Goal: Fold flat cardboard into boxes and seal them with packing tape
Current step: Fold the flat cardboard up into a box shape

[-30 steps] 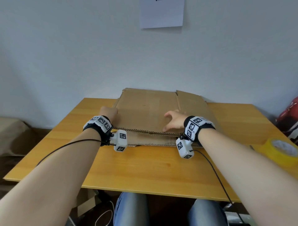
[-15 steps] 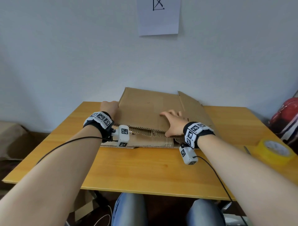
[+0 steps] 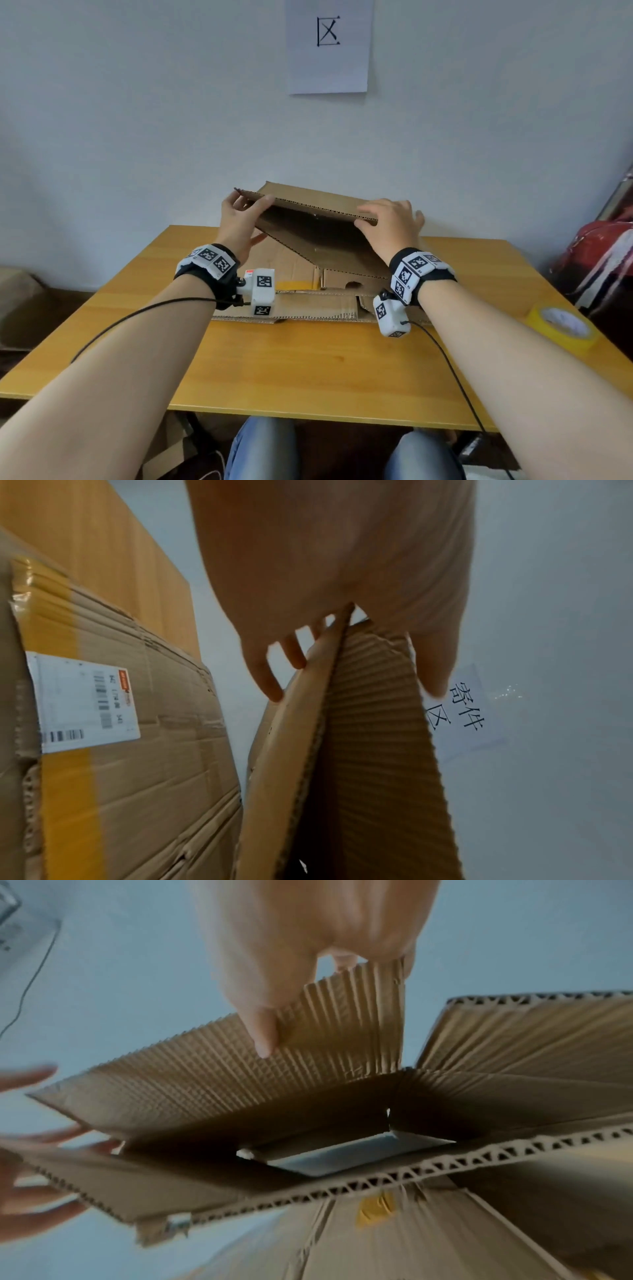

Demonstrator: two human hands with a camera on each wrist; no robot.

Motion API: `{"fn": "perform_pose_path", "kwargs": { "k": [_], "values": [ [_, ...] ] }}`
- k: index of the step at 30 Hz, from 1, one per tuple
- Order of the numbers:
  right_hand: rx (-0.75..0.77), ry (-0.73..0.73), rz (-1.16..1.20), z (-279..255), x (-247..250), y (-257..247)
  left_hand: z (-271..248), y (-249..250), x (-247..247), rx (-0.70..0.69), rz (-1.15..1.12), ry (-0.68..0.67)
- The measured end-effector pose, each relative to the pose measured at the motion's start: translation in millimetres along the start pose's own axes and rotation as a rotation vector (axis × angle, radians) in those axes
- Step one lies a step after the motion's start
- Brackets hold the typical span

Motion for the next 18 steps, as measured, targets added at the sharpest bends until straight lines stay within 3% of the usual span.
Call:
{"fn": "perform_pose_path", "kwargs": {
  "k": [4, 7, 10, 13, 18],
  "values": [
    [-0.008, 0.085, 0.069, 7.2, 23.8, 13.3, 3.2, -4.1, -16.4, -0.099, 0.004, -0.085],
    [-0.088, 0.147, 0.078, 5.5, 36.1, 36.4, 3.4, -11.7, -11.2, -0.096, 0.047, 0.059],
    [-0.267, 0.195, 0.258, -3.1, 39.4, 73.8, -5.4, -16.7, -7.0, -0.102, 0.092, 0.264],
    [-0.415, 0.196, 0.297, -13.6, 35.6, 107.7, -8.3, -18.6, -15.9, -0.137, 0.089, 0.305],
    [-0.482, 0.100, 0.263, -16.4, 14.9, 130.4, -5.0, -14.2, -23.5, -0.157, 0.086, 0.353]
  ]
}}
Point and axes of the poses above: each hand's wrist, its own z-axis towards the middle knuckle, its own x-axis out of the back of the hand, y = z × x, the point moved 10 cm from there along z, towards the middle knuckle
